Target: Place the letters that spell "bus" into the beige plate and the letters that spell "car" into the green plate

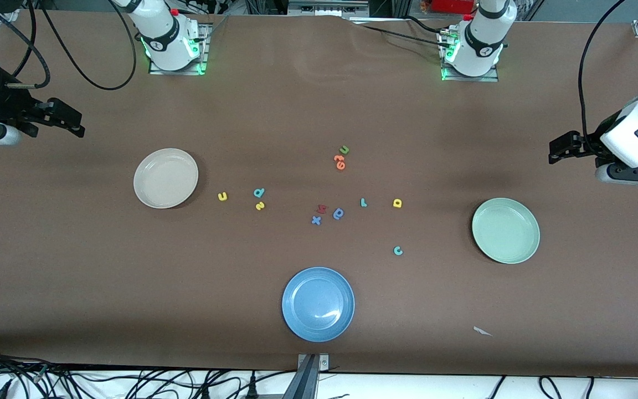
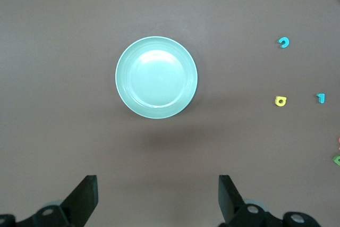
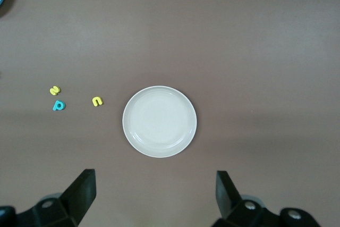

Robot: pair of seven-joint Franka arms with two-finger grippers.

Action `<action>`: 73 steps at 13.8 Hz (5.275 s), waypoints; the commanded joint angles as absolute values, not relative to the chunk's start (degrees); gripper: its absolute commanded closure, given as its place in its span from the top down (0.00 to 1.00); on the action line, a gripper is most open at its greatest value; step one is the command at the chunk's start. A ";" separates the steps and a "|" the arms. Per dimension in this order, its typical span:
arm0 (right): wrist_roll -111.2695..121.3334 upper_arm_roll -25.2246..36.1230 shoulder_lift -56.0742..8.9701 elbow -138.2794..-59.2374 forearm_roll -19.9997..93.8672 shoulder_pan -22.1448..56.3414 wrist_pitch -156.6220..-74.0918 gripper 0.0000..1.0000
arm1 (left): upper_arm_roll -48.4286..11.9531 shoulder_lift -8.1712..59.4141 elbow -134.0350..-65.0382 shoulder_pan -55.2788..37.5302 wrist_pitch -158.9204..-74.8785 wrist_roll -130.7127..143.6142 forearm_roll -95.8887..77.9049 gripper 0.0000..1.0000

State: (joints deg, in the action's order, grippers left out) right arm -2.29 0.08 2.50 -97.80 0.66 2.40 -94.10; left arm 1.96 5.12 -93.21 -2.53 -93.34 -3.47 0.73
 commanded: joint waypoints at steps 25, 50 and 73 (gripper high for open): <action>-13.16 -0.35 -14.50 -101.05 1.58 8.86 -105.53 0.95 | -7.90 11.68 -97.37 -0.97 -102.45 -1.50 -4.74 1.00; -24.87 -1.32 -28.56 -120.94 0.70 21.80 -150.91 0.40 | -16.52 34.19 -113.64 -11.60 -146.08 30.67 13.97 0.70; -17.02 7.06 -18.19 -119.28 1.67 22.59 -126.38 0.99 | -15.73 33.05 -100.46 2.44 -123.40 3.64 17.91 0.15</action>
State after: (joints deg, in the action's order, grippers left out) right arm -11.56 10.89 -18.52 -122.45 1.03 21.68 -128.41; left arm -15.41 33.00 -100.66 -0.89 -124.37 9.60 14.63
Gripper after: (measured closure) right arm 0.053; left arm 0.722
